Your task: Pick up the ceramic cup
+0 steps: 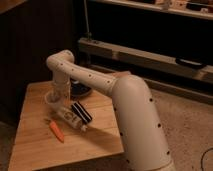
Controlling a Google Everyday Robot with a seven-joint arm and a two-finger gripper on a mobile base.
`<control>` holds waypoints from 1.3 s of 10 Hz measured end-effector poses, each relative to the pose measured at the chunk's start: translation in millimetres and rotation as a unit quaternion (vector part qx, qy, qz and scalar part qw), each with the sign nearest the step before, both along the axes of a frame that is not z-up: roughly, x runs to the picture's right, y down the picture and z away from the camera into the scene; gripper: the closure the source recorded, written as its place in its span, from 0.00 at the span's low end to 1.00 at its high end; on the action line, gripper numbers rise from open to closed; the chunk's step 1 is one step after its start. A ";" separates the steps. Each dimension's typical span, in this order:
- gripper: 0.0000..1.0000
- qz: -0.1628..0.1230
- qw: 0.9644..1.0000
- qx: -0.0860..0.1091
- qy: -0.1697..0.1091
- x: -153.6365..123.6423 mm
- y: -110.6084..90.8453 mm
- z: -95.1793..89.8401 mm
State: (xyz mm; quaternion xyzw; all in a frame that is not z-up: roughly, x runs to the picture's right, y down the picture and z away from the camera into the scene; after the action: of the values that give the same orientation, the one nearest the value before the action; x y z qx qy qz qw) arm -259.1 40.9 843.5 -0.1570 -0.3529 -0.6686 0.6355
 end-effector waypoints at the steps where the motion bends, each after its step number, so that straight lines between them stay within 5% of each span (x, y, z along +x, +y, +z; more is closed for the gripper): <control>1: 0.42 0.002 1.000 -0.004 -0.001 -0.1 1.9 4.2; 6: 0.42 0.010 1.000 -0.020 0.000 2.8 10.7 19.5; 10: 0.83 0.017 1.000 -0.018 -0.008 1.6 13.8 25.5; 13: 1.00 0.028 0.999 -0.003 -0.026 3.7 4.4 11.1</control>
State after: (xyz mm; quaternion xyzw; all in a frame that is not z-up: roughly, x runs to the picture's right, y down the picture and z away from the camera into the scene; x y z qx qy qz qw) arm -255.4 45.3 854.6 -0.1315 -0.3759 -0.6530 0.6442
